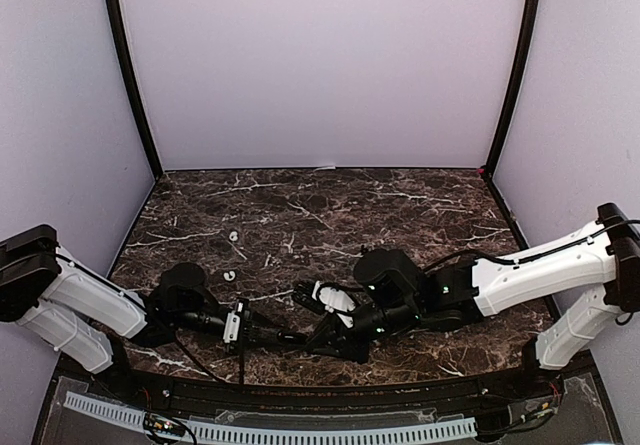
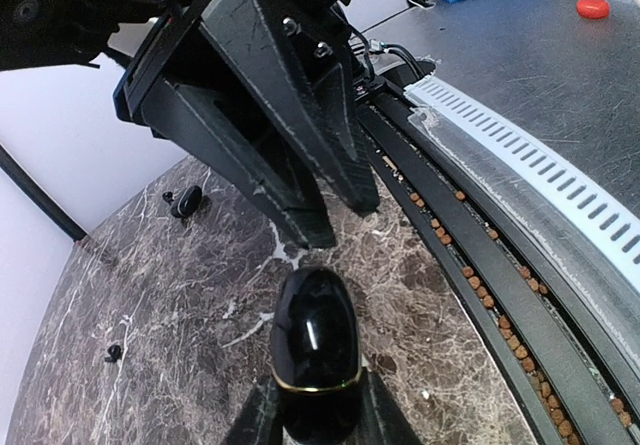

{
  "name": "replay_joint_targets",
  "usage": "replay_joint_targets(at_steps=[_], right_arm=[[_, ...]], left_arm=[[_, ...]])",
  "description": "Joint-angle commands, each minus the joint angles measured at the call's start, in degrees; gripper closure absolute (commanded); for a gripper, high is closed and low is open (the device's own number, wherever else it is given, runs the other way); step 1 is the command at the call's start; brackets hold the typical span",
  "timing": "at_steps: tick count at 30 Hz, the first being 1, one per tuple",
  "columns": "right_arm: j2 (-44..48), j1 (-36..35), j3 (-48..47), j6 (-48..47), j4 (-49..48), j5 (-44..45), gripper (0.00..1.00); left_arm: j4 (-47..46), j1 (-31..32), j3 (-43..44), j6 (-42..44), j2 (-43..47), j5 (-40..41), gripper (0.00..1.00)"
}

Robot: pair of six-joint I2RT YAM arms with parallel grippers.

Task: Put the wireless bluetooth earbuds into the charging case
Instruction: Close the charging case with the earbuds, then place the charging case with the earbuds at the center of the board.

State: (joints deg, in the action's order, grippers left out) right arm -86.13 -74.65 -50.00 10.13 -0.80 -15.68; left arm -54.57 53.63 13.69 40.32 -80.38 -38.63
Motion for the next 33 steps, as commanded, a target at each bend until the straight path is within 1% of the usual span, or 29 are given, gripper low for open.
replay_joint_targets(at_steps=[1,4,9,15,19,21,23,25,26,28,29,32,33], right_arm=[[1.9,-0.7,1.1,-1.6,0.4,-0.1,0.83],[2.2,-0.8,0.8,-2.1,0.2,1.2,0.83],[2.2,-0.7,0.3,-1.0,-0.7,8.4,0.83],[3.7,-0.3,2.3,1.2,-4.5,19.4,0.80],[5.3,2.5,5.2,2.1,-8.1,22.3,0.79],[5.7,5.0,6.4,2.4,-10.1,22.3,0.78],[5.7,8.0,7.4,2.7,-12.0,21.9,0.75],[5.6,11.2,7.9,2.7,-14.0,20.5,0.71],[5.5,12.5,7.9,2.3,-15.0,20.2,0.68],[5.2,14.4,7.8,1.1,-16.7,20.1,0.62],[4.8,15.1,7.7,0.5,-17.5,20.1,0.57],[3.4,17.1,7.1,-0.8,-19.5,20.9,0.38],[2.8,17.6,7.1,-0.3,-20.3,22.3,0.28]], left_arm=[[-2.0,0.0,1.2,-1.6,-0.4,0.4,1.00],[-1.9,0.0,1.3,-1.8,-0.7,0.3,1.00],[-1.8,0.0,1.5,-2.5,-0.6,0.4,1.00],[-2.8,-0.7,3.2,-8.9,-2.0,4.0,1.00],[-8.1,-4.4,2.3,-16.3,-2.3,1.6,1.00],[-11.3,-7.5,2.0,-22.1,-2.4,0.0,1.00],[-13.5,-10.1,2.5,-30.1,-3.0,0.1,1.00],[-13.0,-11.6,4.1,-37.1,-3.9,2.9,1.00],[-11.6,-12.0,5.5,-40.3,-4.5,4.8,1.00],[-6.9,-12.7,8.7,-45.7,-6.3,6.2,1.00],[-4.8,-13.0,10.5,-48.2,-7.8,6.3,1.00],[0.5,-14.6,15.4,-55.2,-11.7,6.0,1.00],[1.6,-15.1,16.7,-57.2,-13.2,5.8,1.00]])
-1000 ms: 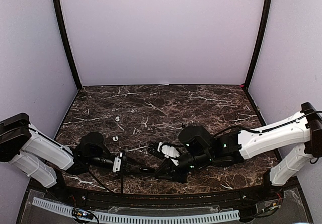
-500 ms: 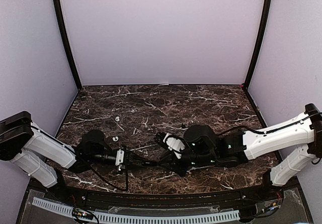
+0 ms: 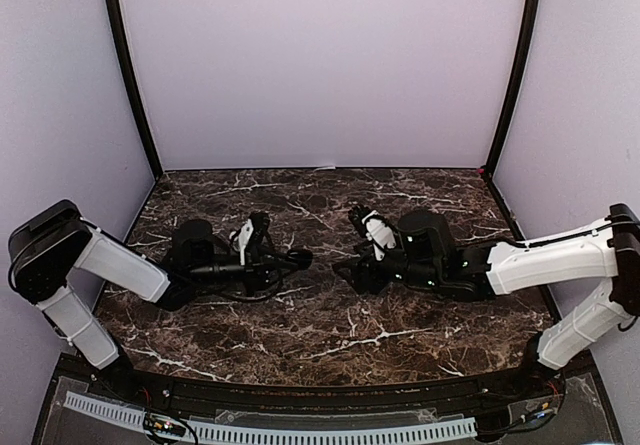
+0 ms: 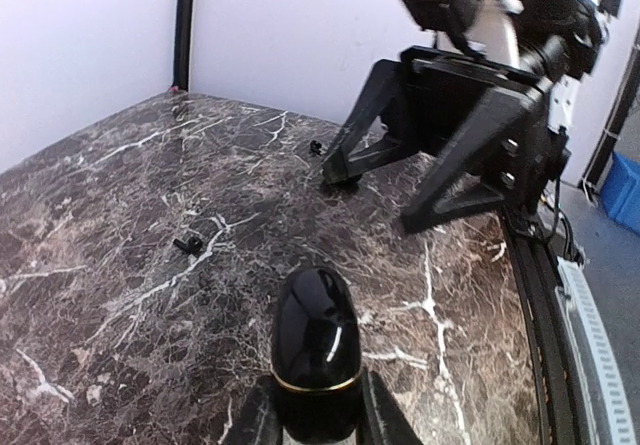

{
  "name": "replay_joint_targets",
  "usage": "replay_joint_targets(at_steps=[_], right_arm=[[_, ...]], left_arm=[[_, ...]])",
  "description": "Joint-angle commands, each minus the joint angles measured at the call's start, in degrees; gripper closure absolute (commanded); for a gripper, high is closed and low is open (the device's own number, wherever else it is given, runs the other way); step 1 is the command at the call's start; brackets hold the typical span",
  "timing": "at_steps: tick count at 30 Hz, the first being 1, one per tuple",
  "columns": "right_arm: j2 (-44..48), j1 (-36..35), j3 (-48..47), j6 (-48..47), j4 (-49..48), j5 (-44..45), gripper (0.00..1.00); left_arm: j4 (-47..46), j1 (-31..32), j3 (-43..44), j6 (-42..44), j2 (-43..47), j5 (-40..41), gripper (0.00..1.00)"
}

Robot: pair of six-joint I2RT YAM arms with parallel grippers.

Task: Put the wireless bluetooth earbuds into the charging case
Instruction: Place the charging case with the earbuds at the center of the board.

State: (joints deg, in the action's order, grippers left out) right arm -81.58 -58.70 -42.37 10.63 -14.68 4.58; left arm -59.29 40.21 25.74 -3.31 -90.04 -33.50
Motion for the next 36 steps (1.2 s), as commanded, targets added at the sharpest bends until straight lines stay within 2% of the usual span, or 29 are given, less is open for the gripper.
replay_joint_targets(at_steps=[1,3,4,12,19,25,30,36], right_arm=[[-2.4,2.0,-0.3,0.0,-7.2,4.8,0.19],[-4.1,2.6,-0.3,1.2,-8.6,10.5,0.02],[-4.8,2.8,-0.6,1.6,-8.9,13.1,0.01],[-9.6,4.0,-0.7,0.1,-13.5,19.4,0.01],[-11.5,4.0,3.8,-0.9,-20.4,20.6,0.01],[-11.6,4.0,4.4,-1.6,-20.7,24.4,0.01],[-10.9,4.0,4.7,-1.8,-21.0,24.8,0.01],[-10.8,4.0,4.7,-2.2,-21.2,24.7,0.02]], left_arm=[[7.1,-2.3,5.7,-15.4,-4.8,0.5,1.00],[7.9,-3.8,7.3,-19.2,-7.0,0.1,1.00],[7.8,-4.5,7.7,-20.9,-7.8,0.2,1.00],[15.2,-12.2,13.9,-30.2,-12.4,0.5,1.00],[32.7,-14.9,25.1,-26.2,-16.0,4.6,0.97],[47.6,-15.6,38.2,-20.4,-20.2,10.1,0.93],[54.8,-16.1,48.2,-19.2,-26.1,8.4,0.93],[57.8,-16.2,55.0,-19.9,-31.6,2.2,0.93]])
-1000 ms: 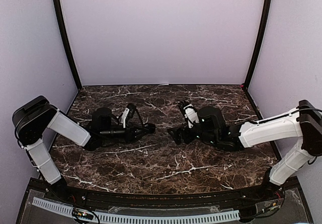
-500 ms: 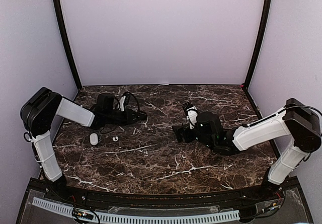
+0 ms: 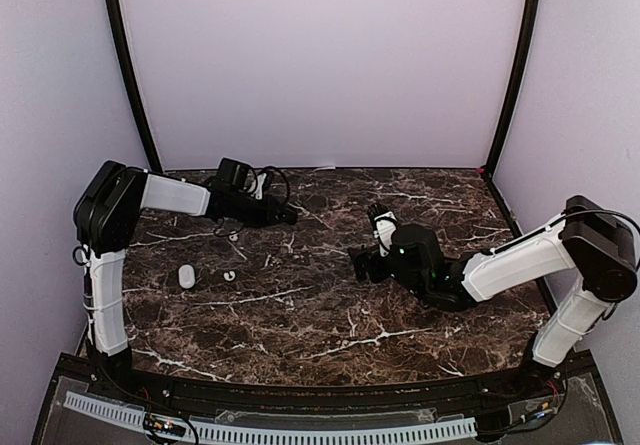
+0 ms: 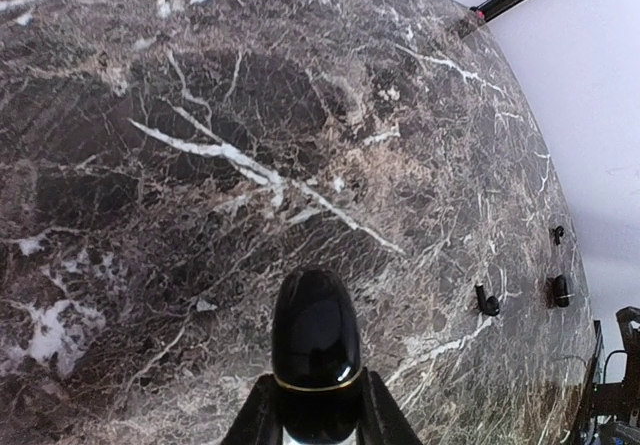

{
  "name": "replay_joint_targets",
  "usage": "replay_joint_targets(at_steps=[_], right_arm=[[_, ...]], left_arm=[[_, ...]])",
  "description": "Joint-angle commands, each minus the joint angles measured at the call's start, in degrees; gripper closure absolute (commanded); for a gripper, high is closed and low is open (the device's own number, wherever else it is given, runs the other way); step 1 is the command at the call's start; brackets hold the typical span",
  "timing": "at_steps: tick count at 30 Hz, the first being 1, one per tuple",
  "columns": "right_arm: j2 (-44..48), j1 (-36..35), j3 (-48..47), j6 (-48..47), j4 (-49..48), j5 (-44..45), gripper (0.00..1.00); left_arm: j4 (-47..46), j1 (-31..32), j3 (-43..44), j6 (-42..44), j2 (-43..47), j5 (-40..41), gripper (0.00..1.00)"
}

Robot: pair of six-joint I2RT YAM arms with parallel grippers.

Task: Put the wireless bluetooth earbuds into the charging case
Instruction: Place the charging case with the earbuds at the center of the board.

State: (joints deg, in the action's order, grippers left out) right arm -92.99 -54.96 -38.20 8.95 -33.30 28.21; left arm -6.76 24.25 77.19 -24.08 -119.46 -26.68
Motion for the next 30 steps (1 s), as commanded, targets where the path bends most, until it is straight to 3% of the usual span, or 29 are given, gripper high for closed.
replay_joint_targets(at_steps=[1,12,18,20,23,30], right_arm=[[0.6,0.3,0.5,-0.5,-2.5,0.8,0.02],[-0.1,0.2,0.0,-0.6,-2.4,0.0,0.02],[-0.3,0.2,-0.2,-0.7,-2.2,-0.3,0.02],[-0.4,0.2,-0.2,-0.9,-2.2,-0.2,0.02],[-0.5,0.2,-0.2,-1.1,-2.1,-0.1,0.02],[-0.5,0.0,-0.2,-1.3,-2.0,-0.1,0.02]], left_arm=[[5.4,-0.3,4.3,0.4,-2.9,-6.0,0.93],[3.1,-0.3,3.2,-1.8,-6.0,-10.0,0.87],[3.0,-0.3,2.1,-0.8,-5.9,-10.0,0.54],[3.1,-0.3,1.8,-0.4,-5.2,-9.6,0.38],[3.3,-0.3,0.6,0.5,-2.7,-7.7,0.05],[6.7,-0.2,-4.8,3.7,7.9,0.7,0.01]])
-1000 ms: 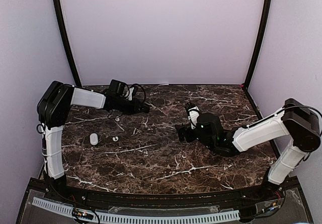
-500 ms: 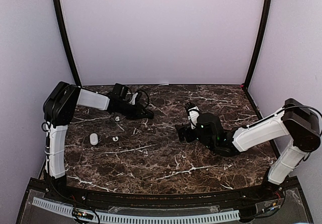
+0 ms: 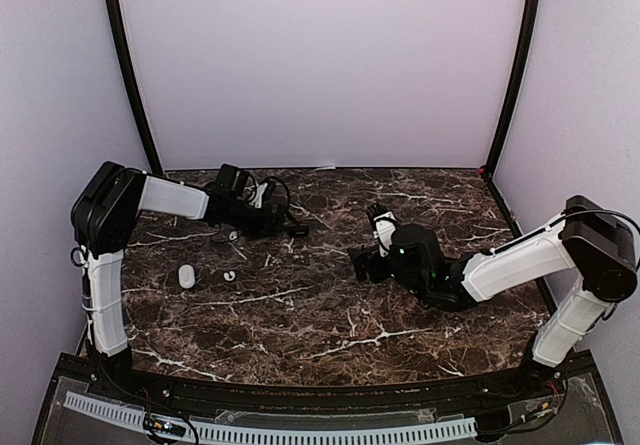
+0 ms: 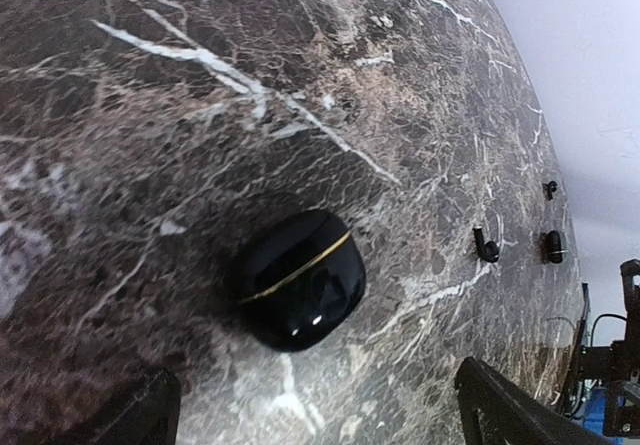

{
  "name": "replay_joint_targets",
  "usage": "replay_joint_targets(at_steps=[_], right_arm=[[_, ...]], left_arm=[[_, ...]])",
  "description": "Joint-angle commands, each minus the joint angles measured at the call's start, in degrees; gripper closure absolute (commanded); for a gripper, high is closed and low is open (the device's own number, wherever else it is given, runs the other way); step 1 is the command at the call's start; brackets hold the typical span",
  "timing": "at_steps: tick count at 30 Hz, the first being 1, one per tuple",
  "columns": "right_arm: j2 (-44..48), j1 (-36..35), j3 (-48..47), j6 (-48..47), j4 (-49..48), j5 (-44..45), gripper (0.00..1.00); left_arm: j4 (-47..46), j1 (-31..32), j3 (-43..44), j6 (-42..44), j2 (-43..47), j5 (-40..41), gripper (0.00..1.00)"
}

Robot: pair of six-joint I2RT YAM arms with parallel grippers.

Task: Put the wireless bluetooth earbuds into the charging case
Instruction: Place the charging case with the earbuds at the center of the board, then pick up the charging case from the center of the board.

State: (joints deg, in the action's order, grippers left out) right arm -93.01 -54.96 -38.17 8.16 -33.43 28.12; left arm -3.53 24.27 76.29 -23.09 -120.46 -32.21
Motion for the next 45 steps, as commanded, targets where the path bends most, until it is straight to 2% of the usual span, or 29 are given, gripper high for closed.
replay_joint_targets(at_steps=[1,7,10,15,19,24,31,45], right_arm=[[-0.4,-0.1,-0.3,-0.5,-1.9,0.0,0.02],[-0.7,-0.3,-0.5,-0.7,-1.9,0.4,0.02],[-0.8,-0.5,-0.6,-0.7,-1.9,0.7,0.02],[-0.9,-0.9,-0.6,-1.0,-1.9,1.2,0.02],[-0.7,-1.3,-0.4,-1.9,-2.6,1.3,0.02],[-1.3,-2.3,-0.8,-3.3,-2.8,2.6,0.02],[-2.5,-4.0,-1.6,-5.3,-2.7,5.3,0.02],[-4.1,-6.5,-2.6,-7.6,-3.1,7.7,0.02]], left_arm=[[3.6,-0.3,-5.5,3.1,11.3,7.9,0.01],[5.3,-0.3,-17.1,4.6,27.0,21.2,0.01],[8.9,-0.4,-23.0,2.6,36.1,29.6,0.01],[11.3,-0.3,-34.9,-5.6,52.1,39.8,0.01],[15.9,-0.5,-40.6,-12.7,59.4,44.5,0.01],[19.7,-0.9,-43.1,-17.9,58.9,48.6,0.01],[18.4,-3.2,-44.4,-21.7,52.1,45.7,0.02],[18.8,-3.7,-43.3,-24.1,43.8,48.1,0.21]])
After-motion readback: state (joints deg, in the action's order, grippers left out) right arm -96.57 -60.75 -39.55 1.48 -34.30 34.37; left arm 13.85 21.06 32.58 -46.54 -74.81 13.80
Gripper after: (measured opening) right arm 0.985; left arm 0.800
